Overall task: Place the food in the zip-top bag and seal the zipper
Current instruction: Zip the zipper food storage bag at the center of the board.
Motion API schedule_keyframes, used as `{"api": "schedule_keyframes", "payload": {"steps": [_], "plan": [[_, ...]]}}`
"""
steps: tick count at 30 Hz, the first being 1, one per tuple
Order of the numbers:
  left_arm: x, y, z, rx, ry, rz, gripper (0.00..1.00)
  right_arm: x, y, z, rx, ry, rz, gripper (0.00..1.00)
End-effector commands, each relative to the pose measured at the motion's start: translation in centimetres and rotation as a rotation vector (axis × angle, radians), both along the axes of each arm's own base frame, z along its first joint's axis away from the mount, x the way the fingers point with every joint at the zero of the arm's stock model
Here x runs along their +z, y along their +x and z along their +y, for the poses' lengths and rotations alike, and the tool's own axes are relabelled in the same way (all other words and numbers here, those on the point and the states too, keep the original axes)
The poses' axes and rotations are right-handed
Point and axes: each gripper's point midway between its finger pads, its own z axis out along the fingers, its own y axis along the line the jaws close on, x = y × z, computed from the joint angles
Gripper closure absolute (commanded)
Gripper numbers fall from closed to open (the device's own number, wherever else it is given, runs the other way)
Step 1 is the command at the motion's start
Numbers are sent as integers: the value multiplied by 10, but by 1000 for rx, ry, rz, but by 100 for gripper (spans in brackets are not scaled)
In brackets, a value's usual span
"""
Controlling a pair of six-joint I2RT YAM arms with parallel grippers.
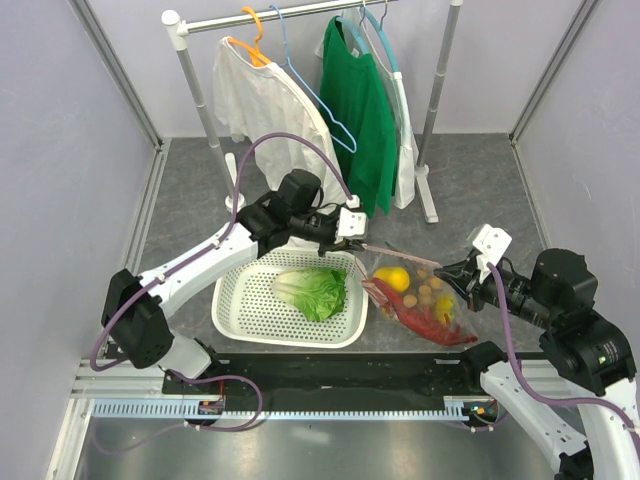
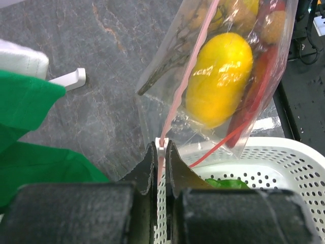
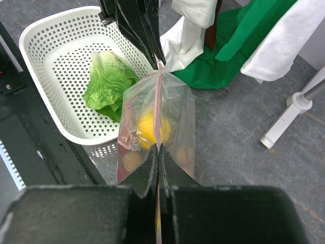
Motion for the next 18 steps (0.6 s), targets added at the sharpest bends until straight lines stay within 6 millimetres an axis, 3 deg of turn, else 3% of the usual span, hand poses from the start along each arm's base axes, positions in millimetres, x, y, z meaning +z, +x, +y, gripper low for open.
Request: {"api": "schedule_keyframes", "payload": {"steps": [1, 11, 14, 15, 18], "plan": [[-17, 14, 27, 45, 51, 10, 98, 35, 1, -4, -19, 35, -117, 100], [-34, 22, 67, 68, 122, -25, 98, 34, 0, -4, -18, 34, -115, 100], [-26, 20, 65, 61, 103, -15, 77, 32, 0, -1, -2, 31, -106, 100], [-14, 15, 61, 47, 67, 6, 59, 32, -1, 1, 16, 34, -105, 100], [7, 4, 47, 11, 10, 46, 42, 29, -3, 4, 37, 32, -98, 100]]}}
